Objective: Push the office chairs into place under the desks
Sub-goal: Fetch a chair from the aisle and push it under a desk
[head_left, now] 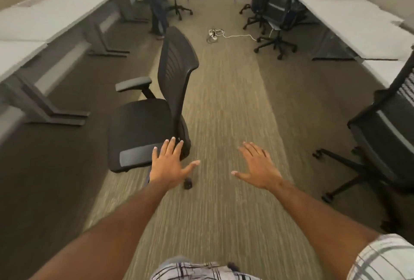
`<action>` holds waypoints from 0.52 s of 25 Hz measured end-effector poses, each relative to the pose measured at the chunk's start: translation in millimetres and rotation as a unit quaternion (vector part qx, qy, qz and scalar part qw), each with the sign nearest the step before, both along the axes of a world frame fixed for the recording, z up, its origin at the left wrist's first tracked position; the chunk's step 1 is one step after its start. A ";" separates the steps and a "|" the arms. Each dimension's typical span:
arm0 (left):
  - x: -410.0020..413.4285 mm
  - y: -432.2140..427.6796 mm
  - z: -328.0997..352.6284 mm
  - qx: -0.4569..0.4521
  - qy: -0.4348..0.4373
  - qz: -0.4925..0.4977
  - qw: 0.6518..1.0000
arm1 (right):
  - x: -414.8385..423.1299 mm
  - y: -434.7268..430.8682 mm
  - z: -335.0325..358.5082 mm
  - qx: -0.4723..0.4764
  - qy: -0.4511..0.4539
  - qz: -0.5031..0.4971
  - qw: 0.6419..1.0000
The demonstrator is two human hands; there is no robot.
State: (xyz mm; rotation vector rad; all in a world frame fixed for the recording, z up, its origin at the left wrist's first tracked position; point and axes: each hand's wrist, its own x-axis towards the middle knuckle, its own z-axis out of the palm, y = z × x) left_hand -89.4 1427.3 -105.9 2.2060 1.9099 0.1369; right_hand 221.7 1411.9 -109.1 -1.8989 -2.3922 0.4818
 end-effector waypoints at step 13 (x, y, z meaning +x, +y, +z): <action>63.9 314.4 99.1 0.092 -0.104 0.154 0.978 | 23.4 288.3 76.4 0.086 0.018 0.112 0.990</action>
